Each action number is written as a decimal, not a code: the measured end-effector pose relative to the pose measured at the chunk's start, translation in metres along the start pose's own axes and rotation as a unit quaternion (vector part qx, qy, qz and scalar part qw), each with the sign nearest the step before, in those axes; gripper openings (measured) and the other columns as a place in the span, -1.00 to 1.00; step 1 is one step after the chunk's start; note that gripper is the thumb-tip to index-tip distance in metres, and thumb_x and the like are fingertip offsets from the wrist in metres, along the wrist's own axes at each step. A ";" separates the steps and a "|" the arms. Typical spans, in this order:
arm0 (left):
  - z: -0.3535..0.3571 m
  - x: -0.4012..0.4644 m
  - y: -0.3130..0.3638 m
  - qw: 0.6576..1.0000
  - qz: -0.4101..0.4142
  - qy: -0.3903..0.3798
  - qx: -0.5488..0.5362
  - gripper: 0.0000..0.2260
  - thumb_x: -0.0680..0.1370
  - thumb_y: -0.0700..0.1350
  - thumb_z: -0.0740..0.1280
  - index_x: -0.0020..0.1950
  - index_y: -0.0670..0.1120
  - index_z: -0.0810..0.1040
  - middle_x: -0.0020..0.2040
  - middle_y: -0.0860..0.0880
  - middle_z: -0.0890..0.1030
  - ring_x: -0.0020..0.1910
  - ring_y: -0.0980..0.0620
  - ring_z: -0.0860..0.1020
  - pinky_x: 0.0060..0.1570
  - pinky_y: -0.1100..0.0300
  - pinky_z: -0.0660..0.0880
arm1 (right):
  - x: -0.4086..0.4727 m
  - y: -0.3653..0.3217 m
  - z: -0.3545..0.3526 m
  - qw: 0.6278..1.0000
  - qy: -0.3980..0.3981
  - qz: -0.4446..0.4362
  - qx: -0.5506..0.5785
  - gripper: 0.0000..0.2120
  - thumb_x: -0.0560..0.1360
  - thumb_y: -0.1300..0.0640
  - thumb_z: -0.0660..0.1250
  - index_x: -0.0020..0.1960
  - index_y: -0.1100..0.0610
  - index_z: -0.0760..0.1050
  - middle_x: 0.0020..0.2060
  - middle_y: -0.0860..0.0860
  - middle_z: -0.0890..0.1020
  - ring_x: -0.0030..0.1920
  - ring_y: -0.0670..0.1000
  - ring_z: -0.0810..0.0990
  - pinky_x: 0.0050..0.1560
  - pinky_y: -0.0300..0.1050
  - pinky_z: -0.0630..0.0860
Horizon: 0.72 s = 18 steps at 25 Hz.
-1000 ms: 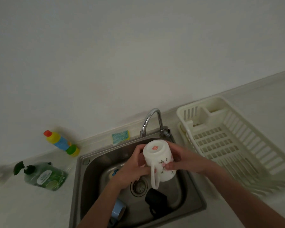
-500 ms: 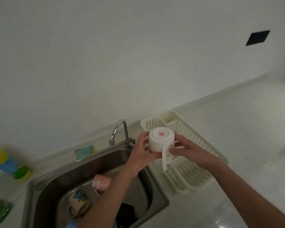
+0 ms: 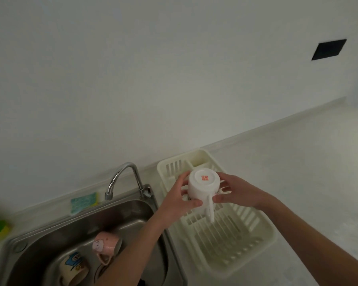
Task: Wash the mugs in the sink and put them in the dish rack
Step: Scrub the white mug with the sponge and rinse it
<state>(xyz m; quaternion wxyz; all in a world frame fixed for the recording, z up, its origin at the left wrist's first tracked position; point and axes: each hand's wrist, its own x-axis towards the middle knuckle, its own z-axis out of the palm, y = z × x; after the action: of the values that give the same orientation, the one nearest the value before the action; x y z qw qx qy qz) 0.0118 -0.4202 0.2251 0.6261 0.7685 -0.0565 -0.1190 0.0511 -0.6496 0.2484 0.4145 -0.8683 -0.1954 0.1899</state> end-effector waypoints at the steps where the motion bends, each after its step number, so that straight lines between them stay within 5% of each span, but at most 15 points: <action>1: 0.006 0.011 -0.005 1.000 -0.004 0.012 0.004 -0.22 0.40 -0.19 0.55 0.45 0.29 0.25 0.30 0.29 0.42 0.23 0.21 0.48 -0.15 0.35 0.54 | 0.011 0.012 -0.007 1.000 -0.009 -0.001 -0.011 -0.31 0.37 -0.05 0.57 0.42 -0.24 0.34 0.18 -0.28 0.58 0.14 -0.18 0.57 0.25 -0.05 0.51; 7: 0.045 0.072 -0.033 0.992 -0.064 0.101 0.025 -0.27 0.31 -0.19 0.60 0.35 0.25 0.39 0.27 0.22 0.50 0.21 0.13 0.53 -0.03 0.20 0.61 | 0.080 0.079 -0.048 0.992 -0.105 -0.008 -0.075 -0.23 0.30 -0.05 0.59 0.37 -0.24 0.25 0.18 -0.32 0.50 0.22 -0.26 0.46 0.25 -0.12 0.38; 10: 0.063 0.090 -0.047 0.984 -0.095 0.149 0.023 -0.26 0.29 -0.28 0.60 0.32 0.17 0.38 0.23 0.18 0.53 0.21 0.10 0.54 -0.07 0.20 0.62 | 0.109 0.101 -0.052 0.981 -0.113 -0.040 -0.153 -0.18 0.26 -0.10 0.59 0.40 -0.24 0.25 0.33 -0.21 0.43 0.42 -0.08 0.29 0.44 0.09 0.22; 14: 0.084 0.105 -0.068 0.964 -0.131 0.228 0.028 -0.25 0.29 -0.29 0.58 0.33 0.16 0.34 0.20 0.20 0.54 0.22 0.12 0.53 0.09 0.10 0.61 | 0.139 0.113 -0.051 0.941 -0.106 -0.079 -0.311 -0.07 0.29 -0.18 0.54 0.53 -0.19 0.15 0.58 0.01 -0.07 0.56 0.10 -0.30 0.52 0.19 -0.25; 18: 0.092 0.119 -0.078 0.953 -0.146 0.260 0.048 -0.29 0.31 -0.25 0.57 0.31 0.14 0.33 0.18 0.15 0.56 0.17 0.10 0.56 -0.07 0.27 0.61 | 0.156 0.115 -0.048 0.917 -0.123 -0.064 -0.374 -0.09 0.32 -0.13 0.55 0.53 -0.23 0.13 0.57 0.08 -0.29 0.51 0.20 -0.45 0.48 0.33 -0.34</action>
<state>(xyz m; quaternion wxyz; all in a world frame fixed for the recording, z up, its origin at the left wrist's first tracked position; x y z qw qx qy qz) 0.0985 -0.5195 0.1188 0.5572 0.8019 0.2157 -0.0021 0.2288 -0.6696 0.1585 0.0435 -0.9153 -0.3569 0.1815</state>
